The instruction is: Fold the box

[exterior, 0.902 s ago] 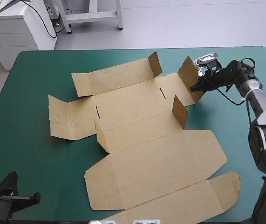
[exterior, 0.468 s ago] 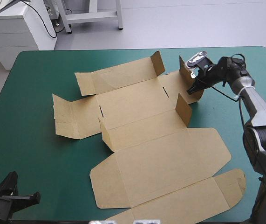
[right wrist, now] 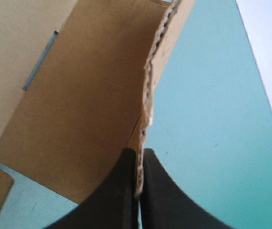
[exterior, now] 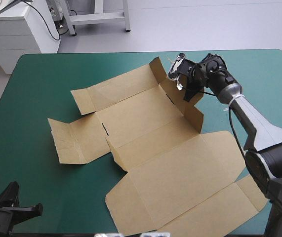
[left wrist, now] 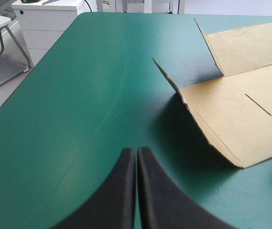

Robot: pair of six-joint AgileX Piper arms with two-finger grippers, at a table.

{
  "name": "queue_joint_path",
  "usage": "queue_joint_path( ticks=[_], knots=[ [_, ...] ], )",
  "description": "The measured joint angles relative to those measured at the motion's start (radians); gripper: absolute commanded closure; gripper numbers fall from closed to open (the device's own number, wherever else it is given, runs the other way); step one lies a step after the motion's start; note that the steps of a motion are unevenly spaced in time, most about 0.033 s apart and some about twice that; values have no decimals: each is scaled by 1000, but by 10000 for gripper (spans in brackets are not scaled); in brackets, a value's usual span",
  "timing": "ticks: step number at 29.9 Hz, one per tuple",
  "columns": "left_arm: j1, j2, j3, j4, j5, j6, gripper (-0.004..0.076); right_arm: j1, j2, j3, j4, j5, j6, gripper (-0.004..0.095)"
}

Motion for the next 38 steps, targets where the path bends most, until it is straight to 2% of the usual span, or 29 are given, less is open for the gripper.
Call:
queue_joint_path(
  ticks=[10, 18, 27, 38],
  knots=[
    [0, 0, 0, 0, 0, 0, 731, 148, -143, 2, -15, 8, -66, 917],
    [0, 0, 0, 0, 0, 0, 731, 274, -159, 4, -28, -12, -176, 918],
    [0, 0, 0, 0, 0, 0, 731, 426, -140, 4, -304, -216, -192, 929],
    [0, 0, 0, 0, 0, 0, 731, 450, 8, 5, -370, -472, -264, 929]
  ],
)
